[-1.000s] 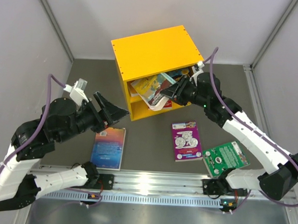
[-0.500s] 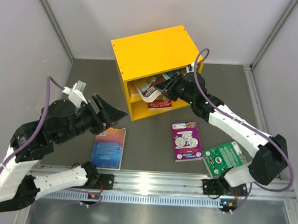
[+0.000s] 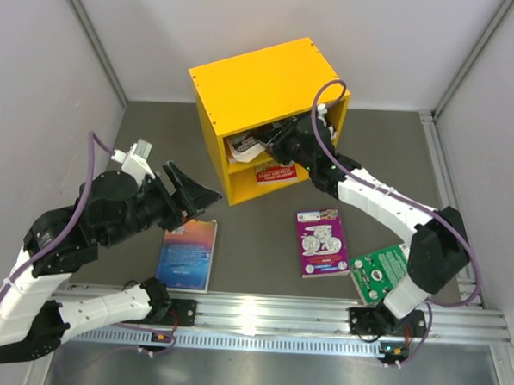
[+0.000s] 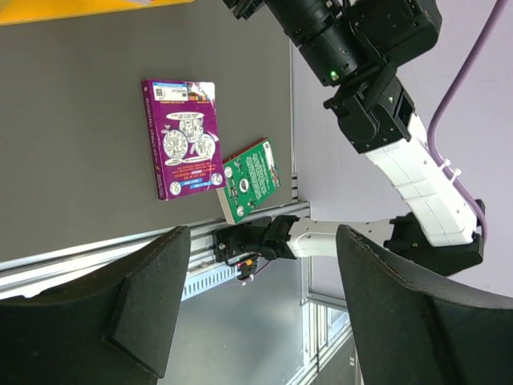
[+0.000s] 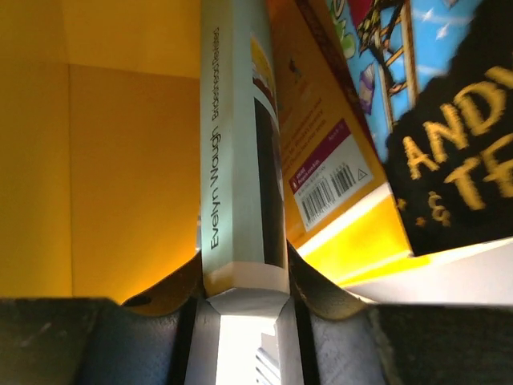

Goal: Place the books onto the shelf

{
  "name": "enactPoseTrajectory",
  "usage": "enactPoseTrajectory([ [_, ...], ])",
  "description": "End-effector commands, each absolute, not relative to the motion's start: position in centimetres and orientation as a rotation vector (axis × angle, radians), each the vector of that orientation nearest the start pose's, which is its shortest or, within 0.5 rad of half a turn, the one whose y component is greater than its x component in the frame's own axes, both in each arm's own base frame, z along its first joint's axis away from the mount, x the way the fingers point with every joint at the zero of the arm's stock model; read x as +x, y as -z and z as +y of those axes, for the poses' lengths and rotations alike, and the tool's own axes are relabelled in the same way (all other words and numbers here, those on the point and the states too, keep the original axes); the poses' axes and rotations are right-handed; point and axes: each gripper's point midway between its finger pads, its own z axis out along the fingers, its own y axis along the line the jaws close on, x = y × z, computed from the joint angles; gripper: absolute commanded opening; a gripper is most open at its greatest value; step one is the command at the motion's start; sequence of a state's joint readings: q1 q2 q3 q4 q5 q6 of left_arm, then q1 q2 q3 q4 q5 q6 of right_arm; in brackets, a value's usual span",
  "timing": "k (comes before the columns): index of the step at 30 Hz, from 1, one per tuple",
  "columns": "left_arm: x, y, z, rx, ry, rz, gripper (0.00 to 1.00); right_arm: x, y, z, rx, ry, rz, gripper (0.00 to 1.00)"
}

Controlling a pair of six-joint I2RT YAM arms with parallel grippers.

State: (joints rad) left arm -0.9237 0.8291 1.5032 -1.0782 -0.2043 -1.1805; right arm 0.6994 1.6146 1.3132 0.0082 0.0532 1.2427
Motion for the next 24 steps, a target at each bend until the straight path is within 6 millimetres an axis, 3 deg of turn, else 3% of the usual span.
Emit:
enactPoseTrajectory([
  [1,13.4,-39.0,-17.5,-0.447,1.110,2.118,0.78,37.8,-32.5,38.9,0.511,-1.422,1.862,0.04],
  [2,13.3,-39.0,-17.5,-0.447,1.110,2.118,0.78,37.7,-32.4,39.3,0.503,-1.430,1.863,0.32],
  [5,13.3,-39.0,-17.4,-0.449,1.106,2.117,0.78,37.0,-32.2,40.2,0.463,-1.455,1.890,0.83],
  [8,13.4,-38.9,-17.5,-0.448,1.105,2.121,0.78,36.4,-31.9,40.2,0.444,-1.468,1.910,0.96],
  [15,13.6,-38.5,-18.4,-0.429,1.112,2.138,0.77,34.2,-32.0,38.7,0.356,-1.415,1.959,1.00],
  [24,13.8,-38.2,-19.0,-0.422,1.120,2.146,0.77,31.0,-29.5,36.1,0.156,-1.211,2.152,1.00],
])
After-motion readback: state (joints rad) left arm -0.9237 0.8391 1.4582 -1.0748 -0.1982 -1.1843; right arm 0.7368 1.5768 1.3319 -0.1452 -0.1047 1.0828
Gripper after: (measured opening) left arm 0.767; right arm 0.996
